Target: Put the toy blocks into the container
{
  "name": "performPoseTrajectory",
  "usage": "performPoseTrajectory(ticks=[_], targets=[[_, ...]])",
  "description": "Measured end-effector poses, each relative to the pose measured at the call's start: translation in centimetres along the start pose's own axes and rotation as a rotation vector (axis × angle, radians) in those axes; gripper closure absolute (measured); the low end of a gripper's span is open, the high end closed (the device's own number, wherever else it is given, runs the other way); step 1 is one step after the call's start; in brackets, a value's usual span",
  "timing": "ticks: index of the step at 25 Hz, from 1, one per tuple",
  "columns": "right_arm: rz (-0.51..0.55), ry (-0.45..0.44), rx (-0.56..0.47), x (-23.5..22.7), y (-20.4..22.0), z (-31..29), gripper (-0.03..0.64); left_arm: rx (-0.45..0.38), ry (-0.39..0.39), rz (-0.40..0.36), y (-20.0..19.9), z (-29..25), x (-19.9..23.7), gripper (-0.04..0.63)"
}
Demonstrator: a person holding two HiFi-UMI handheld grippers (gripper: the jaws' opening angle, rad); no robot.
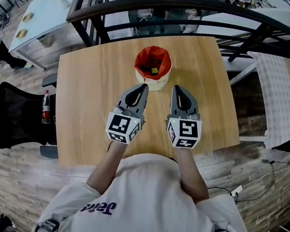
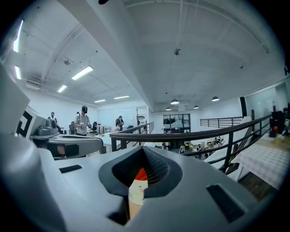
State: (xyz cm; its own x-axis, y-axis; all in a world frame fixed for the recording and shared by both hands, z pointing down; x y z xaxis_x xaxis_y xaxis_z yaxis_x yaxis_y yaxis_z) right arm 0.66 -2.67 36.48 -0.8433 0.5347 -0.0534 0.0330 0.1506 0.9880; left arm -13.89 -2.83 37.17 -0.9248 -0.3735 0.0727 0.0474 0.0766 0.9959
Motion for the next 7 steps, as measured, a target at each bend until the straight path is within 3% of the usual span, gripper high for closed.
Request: performPoseTrajectory(ticks=[7], targets=[[0.032,-0.026,0.039,1.1,0.6,-0.3,0.601,0.02,-0.006,-0.003,0.4,0.5,0.6,0.588]])
Point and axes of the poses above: the fingertips, and each gripper's own axes: z backward along the fingers, x to its left, y out of its underside, the point moved 5 cm from there along z, backward along the fingers, and after that the axes turned 12 degrees about -y, right-handed, at the moved point
